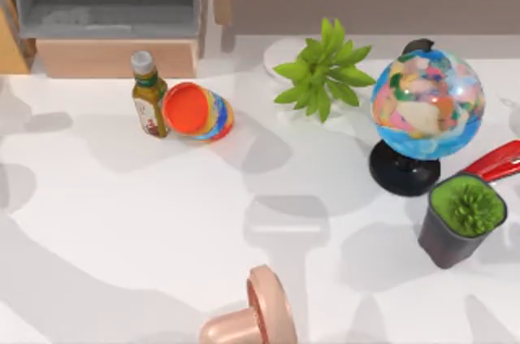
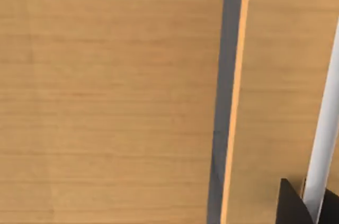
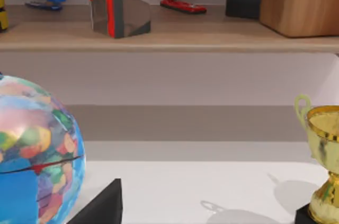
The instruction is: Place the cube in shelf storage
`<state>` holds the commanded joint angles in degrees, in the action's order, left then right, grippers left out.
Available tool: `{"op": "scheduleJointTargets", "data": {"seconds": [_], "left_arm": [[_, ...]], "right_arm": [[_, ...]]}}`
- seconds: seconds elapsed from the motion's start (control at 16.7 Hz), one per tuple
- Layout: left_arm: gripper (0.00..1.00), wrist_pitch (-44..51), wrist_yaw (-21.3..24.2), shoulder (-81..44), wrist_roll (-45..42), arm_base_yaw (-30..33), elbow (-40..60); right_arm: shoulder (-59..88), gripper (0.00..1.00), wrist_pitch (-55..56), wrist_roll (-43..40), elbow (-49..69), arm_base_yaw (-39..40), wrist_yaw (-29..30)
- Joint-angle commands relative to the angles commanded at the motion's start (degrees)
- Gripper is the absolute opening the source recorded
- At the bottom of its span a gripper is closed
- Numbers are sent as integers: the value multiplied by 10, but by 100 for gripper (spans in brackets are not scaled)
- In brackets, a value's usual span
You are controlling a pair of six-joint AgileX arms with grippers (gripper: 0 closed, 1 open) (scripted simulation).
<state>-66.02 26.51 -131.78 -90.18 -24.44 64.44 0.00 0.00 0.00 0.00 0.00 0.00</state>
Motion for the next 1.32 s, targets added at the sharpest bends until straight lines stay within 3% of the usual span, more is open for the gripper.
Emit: {"op": "scheduleJointTargets", "data": {"seconds": [0.18,0.48,1.26,1.32], "left_arm": [[0,34,-12,-25,1,12,62],[0,44,-19,-35,2,19,74],[98,44,-19,-35,2,19,74],[100,44,-19,-35,2,19,74]], "right_arm": [[0,100,0,0,0,0,0],[0,100,0,0,0,0,0],[0,100,0,0,0,0,0],[0,100,0,0,0,0,0]]}}
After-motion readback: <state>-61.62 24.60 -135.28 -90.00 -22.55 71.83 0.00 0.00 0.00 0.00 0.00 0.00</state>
